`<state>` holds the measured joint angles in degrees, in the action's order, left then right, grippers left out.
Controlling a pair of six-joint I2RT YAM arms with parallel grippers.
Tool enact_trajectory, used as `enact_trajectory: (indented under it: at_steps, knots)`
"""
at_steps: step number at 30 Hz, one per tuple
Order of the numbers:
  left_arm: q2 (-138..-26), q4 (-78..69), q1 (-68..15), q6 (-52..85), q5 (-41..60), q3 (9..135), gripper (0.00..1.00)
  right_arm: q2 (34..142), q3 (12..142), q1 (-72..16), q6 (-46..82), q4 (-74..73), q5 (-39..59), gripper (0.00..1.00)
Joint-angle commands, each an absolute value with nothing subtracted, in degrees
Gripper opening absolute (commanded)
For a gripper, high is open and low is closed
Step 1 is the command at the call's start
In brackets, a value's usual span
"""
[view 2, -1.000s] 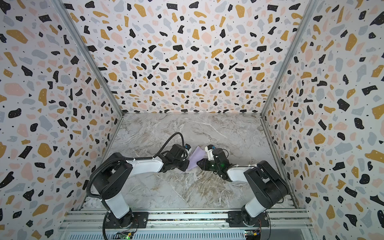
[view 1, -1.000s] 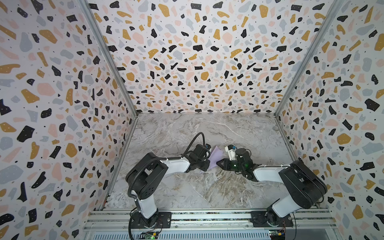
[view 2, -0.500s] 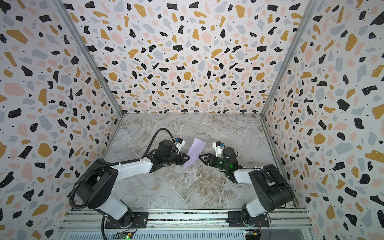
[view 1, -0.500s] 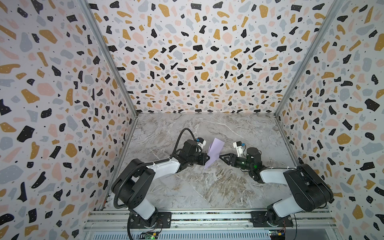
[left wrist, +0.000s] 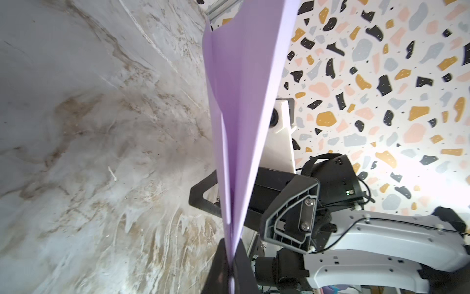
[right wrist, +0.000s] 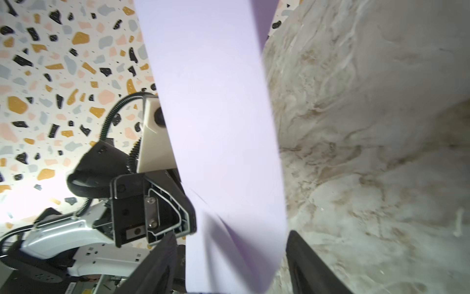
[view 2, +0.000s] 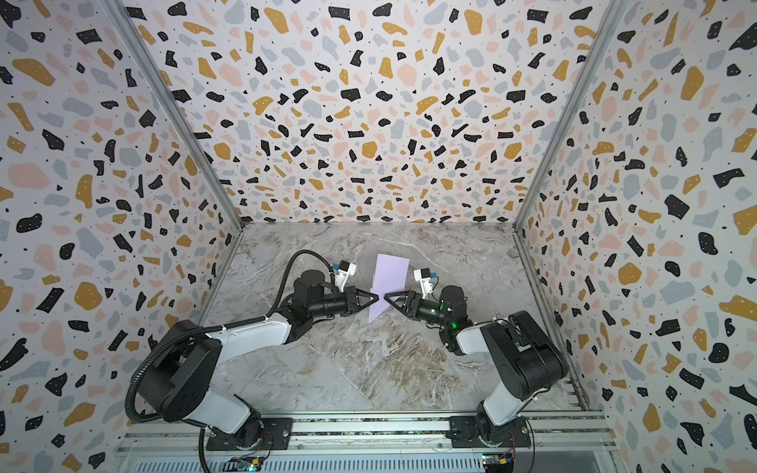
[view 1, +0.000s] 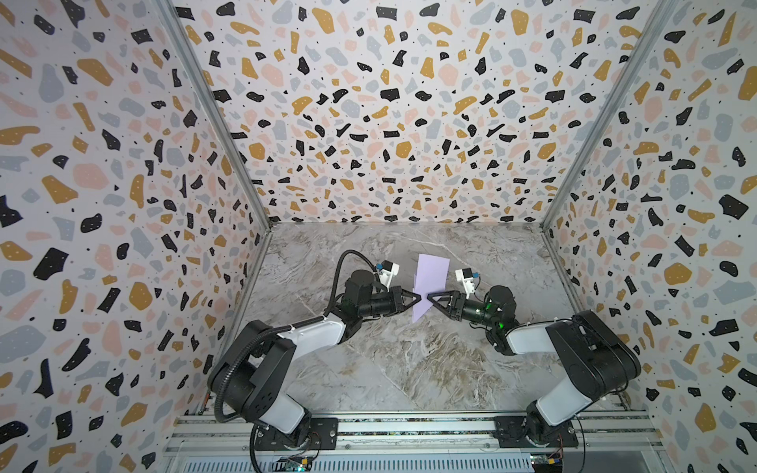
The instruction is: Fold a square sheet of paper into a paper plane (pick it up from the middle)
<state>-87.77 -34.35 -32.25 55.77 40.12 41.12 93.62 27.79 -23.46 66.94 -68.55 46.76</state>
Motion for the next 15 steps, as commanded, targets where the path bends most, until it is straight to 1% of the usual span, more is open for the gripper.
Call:
enact_trajectory:
  at_steps: [1, 5, 8, 12, 15]
  knots:
    - [-86.8, -42.4, -32.1, 61.8, 44.2, 40.0, 0.07, 95.5, 30.9, -23.2, 74.5, -79.1, 49.1, 0.63]
    - [-86.5, -41.9, -32.1, 61.9, 44.9, 40.2, 0.07, 98.1, 32.8, -23.1, 78.1, -82.1, 49.0, 0.53]
    - [-86.7, -41.1, -32.1, 61.3, 45.2, 40.2, 0.07, 99.0, 33.8, -23.1, 79.6, -83.5, 49.1, 0.42]
    - [-87.5, -39.4, -32.0, 59.7, 45.8, 39.8, 0.07, 99.4, 33.9, -22.9, 80.1, -84.1, 48.9, 0.28]
    - [-87.8, -37.8, -32.0, 58.4, 46.0, 39.7, 0.09, 99.5, 33.5, -22.6, 79.7, -83.2, 48.7, 0.19]
